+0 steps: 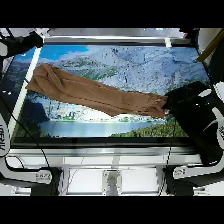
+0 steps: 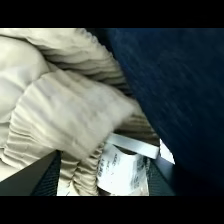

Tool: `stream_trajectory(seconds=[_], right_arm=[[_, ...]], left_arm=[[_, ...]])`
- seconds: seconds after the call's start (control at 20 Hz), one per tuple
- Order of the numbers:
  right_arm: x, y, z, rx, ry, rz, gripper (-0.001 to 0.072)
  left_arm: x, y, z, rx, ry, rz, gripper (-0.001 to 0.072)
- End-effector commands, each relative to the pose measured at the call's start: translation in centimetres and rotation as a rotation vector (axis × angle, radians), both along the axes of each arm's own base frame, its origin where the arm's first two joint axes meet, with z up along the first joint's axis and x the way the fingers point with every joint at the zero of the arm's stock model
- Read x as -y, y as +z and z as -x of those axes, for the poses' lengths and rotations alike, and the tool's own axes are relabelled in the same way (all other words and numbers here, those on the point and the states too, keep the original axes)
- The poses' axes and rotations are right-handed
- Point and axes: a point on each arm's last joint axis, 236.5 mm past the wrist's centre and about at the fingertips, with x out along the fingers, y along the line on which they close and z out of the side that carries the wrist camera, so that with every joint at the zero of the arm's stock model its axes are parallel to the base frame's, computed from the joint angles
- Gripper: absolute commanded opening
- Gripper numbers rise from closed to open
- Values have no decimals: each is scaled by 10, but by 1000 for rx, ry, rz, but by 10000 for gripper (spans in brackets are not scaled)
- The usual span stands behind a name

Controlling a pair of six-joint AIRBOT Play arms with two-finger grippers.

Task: Fold the clothes and pants, and hang the long-sleeved shirts on hangers.

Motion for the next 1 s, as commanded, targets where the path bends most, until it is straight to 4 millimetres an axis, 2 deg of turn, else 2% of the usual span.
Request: stream_trajectory(seconds=[0.0, 0.1, 0.25, 0.4, 0.6, 0.8, 0.85, 0.9, 0.95], right_arm=[[-8, -15, 1, -7, 48, -41, 578], [-7, -19, 0, -7, 46, -36, 579], [-8, -8, -3, 11, 93, -41, 580], [7, 2, -15, 45, 120, 25, 580], [17, 3, -29, 92, 95, 67, 578], [13, 3, -26, 76, 93, 45, 583], [11, 4, -27, 76, 86, 36, 633], [7, 5, -28, 75, 81, 17, 720], [4, 4, -28, 71, 75, -4, 719]], left_arm=[[8, -13, 8, -65, -26, 3, 650], [9, -17, 10, -83, -31, 5, 650], [10, -19, 11, -95, -35, 6, 650], [11, -23, 14, -114, -41, 7, 650], [11, -24, 15, -119, -43, 7, 650], [12, -24, 15, -119, -43, 8, 650], [12, -24, 15, -119, -43, 8, 650], [12, -24, 15, -119, -43, 8, 650], [12, -24, 15, -119, -43, 8, 650]])
